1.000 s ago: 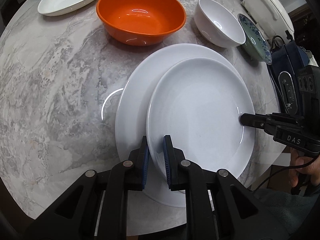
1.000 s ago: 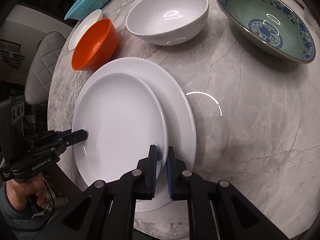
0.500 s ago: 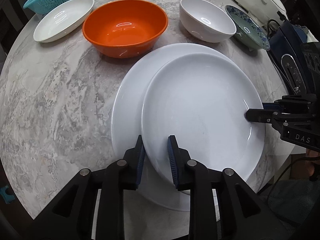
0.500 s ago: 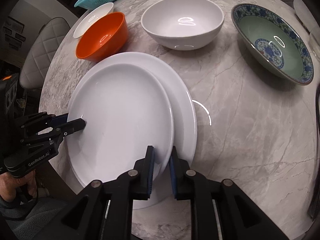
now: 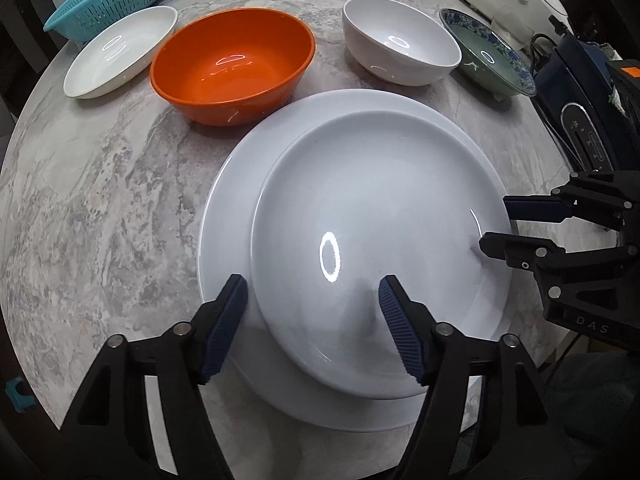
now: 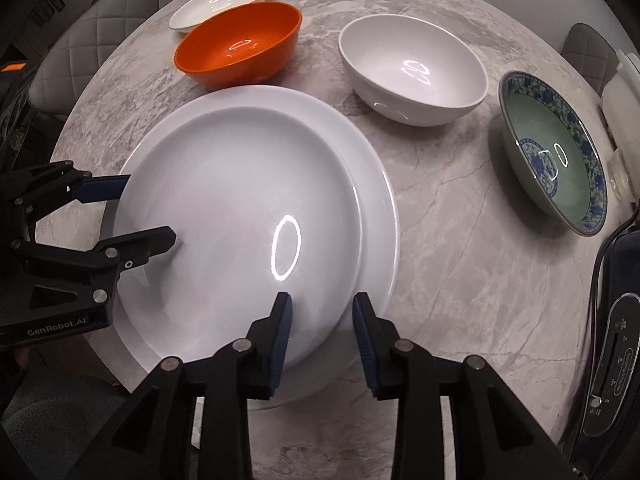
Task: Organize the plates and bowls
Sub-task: 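Lower the smaller plate onto the large plate and open both grippers, then move both grippers to the white plate by the teal basket and grasp its rim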
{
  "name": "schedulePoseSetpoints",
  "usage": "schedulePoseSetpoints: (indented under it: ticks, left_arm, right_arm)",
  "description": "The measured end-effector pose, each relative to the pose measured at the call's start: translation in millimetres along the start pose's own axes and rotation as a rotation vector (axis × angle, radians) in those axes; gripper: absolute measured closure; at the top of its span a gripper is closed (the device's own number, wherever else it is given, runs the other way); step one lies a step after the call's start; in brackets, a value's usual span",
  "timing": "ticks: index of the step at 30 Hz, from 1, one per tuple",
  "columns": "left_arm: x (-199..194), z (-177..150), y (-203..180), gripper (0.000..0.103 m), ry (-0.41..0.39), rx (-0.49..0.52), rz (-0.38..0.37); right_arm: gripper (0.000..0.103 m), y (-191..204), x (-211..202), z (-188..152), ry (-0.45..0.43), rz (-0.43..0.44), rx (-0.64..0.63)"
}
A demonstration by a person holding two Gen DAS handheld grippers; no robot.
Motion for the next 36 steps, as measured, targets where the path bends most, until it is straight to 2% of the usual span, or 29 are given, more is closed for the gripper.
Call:
schedulePoseSetpoints:
  ticks: [3,5,7,8,10,12,15,17,19,21,23,24,26,28,30,34,36]
  left_arm:
    - [-10,-1,7,0.029,-0.031,-0.040,-0.014]
    - [-21,-1,13,0.016,-0.072,-0.080,-0.032]
    - [-35,-1,22,0.001,-0.132,-0.123,-0.024]
    - [-43,-1,27,0.000,-0.164,-0.141,-0.011]
    - [-56,-2,45,0.000,-0.211,-0.225,0.022]
    - [-70,-6,74,0.000,-0.250,-0.381,0.030]
    - [-83,-2,120,0.000,-0.191,-0.549,0.037]
    - [-101,-2,153,0.001,-0.220,-0.590,0.050]
    - [-117,7,185,0.001,-0.250,-0.590,0.076]
    - [-127,19,220,0.001,-0.290,-0.580,0.100]
    - [-131,32,254,0.001,-0.313,-0.577,0.086]
    - [-129,40,271,0.001,-0.319,-0.574,0.046]
    - [-121,56,300,0.002,-0.325,-0.572,-0.009]
    - [-104,74,320,0.002,-0.296,-0.540,-0.061]
    - [-89,87,335,0.002,-0.273,-0.514,-0.084]
    - [-52,100,358,0.002,-0.223,-0.503,-0.159]
    - [-38,101,366,0.003,-0.203,-0.510,-0.172]
  right_arm:
    - [0.056,-5,-5,1,-0.013,0.016,0.013]
    - [0.048,-11,-14,4,-0.039,0.047,0.030]
    - [0.033,-18,-27,5,-0.079,0.102,0.049]
    - [0.029,-23,-35,7,-0.102,0.143,0.060]
    - [0.019,-35,-51,10,-0.148,0.255,0.086]
    - [0.018,-44,-64,21,-0.179,0.391,0.134]
    - [0.017,-70,-80,51,-0.210,0.575,0.223]
    - [0.016,-85,-86,82,-0.218,0.694,0.266]
    - [0.013,-97,-93,119,-0.228,0.805,0.291]
    - [0.013,-100,-96,160,-0.219,0.879,0.297]
    - [0.013,-93,-92,199,-0.163,0.887,0.304]
    - [0.013,-90,-90,218,-0.132,0.902,0.310]
    - [0.014,-81,-82,251,-0.117,0.944,0.322]
    - [0.014,-71,-72,276,-0.121,0.943,0.342]
    - [0.014,-58,-55,294,-0.081,0.969,0.351]
    - [0.017,-30,-10,317,0.002,0.926,0.336]
    - [0.018,-18,13,324,0.042,0.906,0.331]
Point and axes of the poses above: each gripper's, at about its wrist camera, not at the fingertips, and x roughly the way its jaws point, y to its left, z to its top, the point moved 2 cm from there along x, roughly the way its jaws point, and after that the axes turned 10 degrees about x, right-handed, at the moved point
